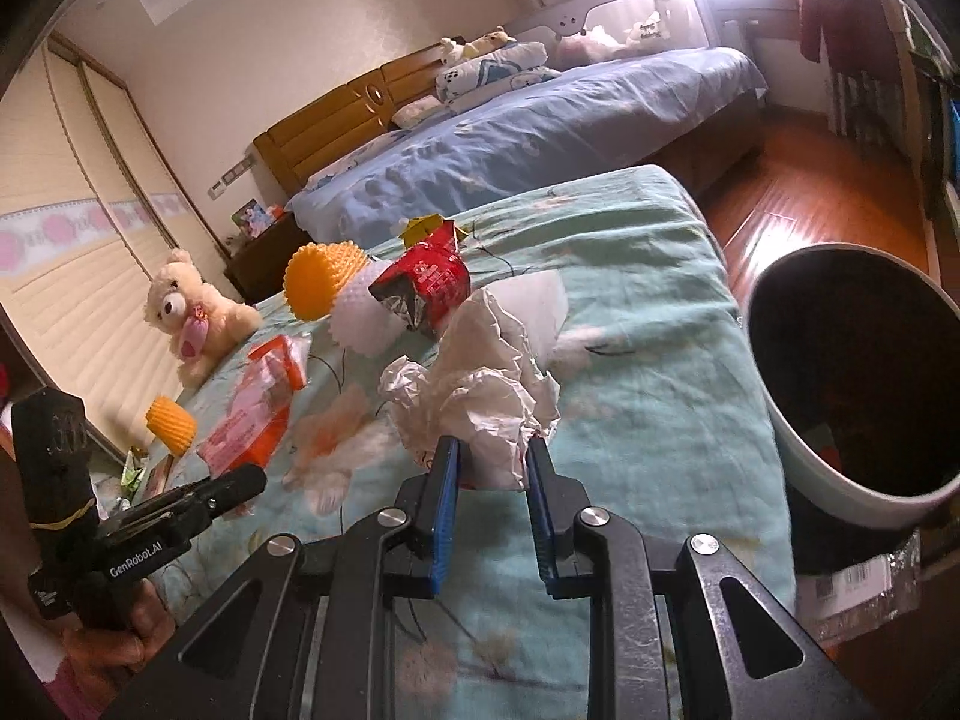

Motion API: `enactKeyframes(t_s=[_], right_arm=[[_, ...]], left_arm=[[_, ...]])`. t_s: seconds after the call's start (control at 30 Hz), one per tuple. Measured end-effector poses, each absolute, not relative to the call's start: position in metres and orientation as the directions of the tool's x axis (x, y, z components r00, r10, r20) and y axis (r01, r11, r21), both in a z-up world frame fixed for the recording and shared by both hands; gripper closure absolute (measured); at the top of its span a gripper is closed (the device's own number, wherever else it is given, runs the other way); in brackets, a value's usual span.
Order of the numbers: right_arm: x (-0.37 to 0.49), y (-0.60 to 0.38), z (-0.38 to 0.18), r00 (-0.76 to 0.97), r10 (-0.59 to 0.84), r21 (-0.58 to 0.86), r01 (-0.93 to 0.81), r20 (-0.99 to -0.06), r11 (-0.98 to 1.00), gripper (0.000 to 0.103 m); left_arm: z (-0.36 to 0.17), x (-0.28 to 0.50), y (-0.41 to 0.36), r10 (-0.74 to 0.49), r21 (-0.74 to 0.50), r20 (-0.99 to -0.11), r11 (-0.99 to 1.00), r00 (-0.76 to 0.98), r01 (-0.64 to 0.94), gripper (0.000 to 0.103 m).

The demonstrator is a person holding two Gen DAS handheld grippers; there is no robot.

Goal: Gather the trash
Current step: 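Carry the tissue and orange wrapper over the bin with both tools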

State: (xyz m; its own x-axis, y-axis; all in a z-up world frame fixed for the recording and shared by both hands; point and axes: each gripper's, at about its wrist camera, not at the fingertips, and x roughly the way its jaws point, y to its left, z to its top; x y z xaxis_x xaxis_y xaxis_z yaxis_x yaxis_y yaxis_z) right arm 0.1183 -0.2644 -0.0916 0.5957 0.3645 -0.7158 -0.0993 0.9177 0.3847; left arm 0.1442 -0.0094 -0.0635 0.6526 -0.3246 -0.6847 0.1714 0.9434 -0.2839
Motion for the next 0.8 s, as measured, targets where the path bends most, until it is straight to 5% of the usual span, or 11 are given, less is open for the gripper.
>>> enactKeyframes(t_s=[0.8], right_arm=[[0.078,-0.352,-0.080,0.664,0.237,0.385,0.084,-0.710,0.919,0.081]], left_arm=[[-0.056,0.171,-0.106,-0.462,-0.252,-0.691,0.875,0.556,0.414,0.080]])
